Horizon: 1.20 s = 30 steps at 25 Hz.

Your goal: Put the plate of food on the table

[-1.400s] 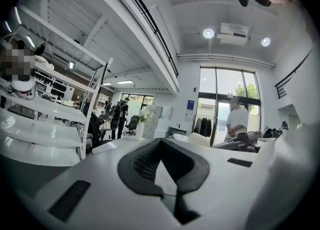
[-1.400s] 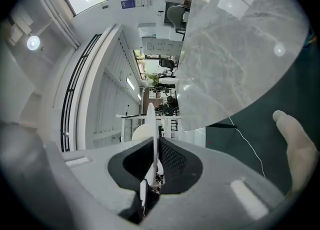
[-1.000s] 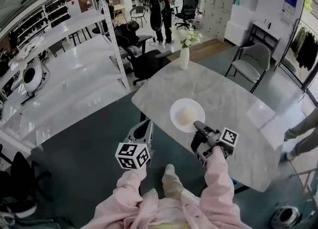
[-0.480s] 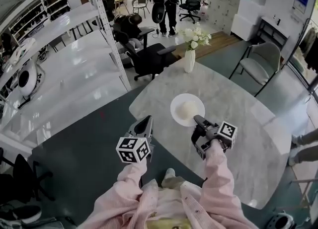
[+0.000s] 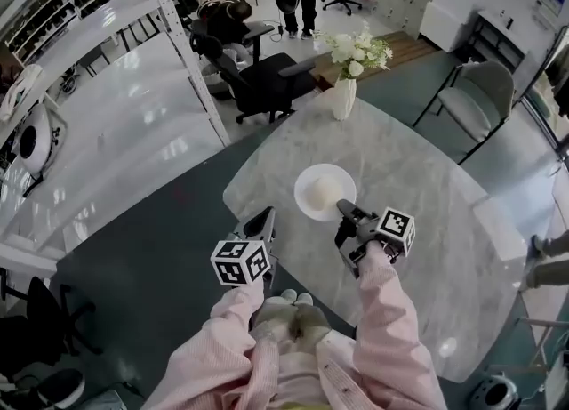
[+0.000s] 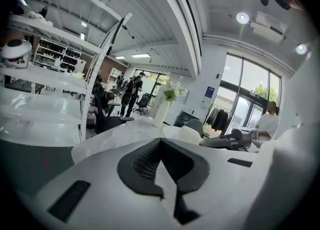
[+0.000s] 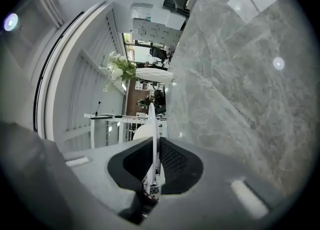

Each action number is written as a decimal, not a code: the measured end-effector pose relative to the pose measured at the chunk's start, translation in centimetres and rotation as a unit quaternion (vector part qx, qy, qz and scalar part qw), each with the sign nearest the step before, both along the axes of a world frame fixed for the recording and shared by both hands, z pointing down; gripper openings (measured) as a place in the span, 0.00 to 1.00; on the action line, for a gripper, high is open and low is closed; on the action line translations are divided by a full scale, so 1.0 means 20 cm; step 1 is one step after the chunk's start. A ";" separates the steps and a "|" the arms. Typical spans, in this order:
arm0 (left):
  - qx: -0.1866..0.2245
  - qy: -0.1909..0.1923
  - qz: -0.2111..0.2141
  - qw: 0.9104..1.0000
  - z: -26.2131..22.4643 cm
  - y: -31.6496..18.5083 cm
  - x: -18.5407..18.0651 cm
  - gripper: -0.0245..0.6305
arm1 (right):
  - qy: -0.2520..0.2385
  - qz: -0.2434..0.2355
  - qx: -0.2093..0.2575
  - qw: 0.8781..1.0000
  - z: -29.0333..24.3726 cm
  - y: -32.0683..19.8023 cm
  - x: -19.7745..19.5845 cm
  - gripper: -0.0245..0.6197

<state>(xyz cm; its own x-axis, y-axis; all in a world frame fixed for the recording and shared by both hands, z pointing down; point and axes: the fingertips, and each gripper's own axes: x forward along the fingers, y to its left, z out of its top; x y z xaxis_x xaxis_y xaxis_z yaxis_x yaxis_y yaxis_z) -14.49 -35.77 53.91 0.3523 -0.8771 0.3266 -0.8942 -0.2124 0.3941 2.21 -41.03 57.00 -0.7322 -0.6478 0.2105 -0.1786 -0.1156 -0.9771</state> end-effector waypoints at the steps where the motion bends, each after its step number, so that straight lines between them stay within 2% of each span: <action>1: -0.012 0.002 -0.001 1.000 0.04 -0.02 -0.01 0.03 | 0.005 0.002 -0.009 1.000 0.03 -0.03 -0.02 0.08; 5: -0.050 0.013 -0.003 0.999 0.17 -0.12 -0.05 0.03 | 0.024 0.004 -0.026 0.999 0.16 -0.15 -0.07 0.08; 13: -0.086 0.029 0.014 0.996 0.38 -0.31 -0.05 0.03 | 0.044 0.012 -0.044 0.998 0.38 -0.31 -0.13 0.08; 18: -0.108 0.037 0.025 0.993 0.48 -0.35 -0.03 0.03 | 0.060 0.011 -0.053 0.997 0.47 -0.34 -0.16 0.08; 30: -0.128 0.050 0.035 0.990 0.57 -0.35 0.02 0.03 | 0.084 0.012 -0.073 0.994 0.58 -0.33 -0.17 0.08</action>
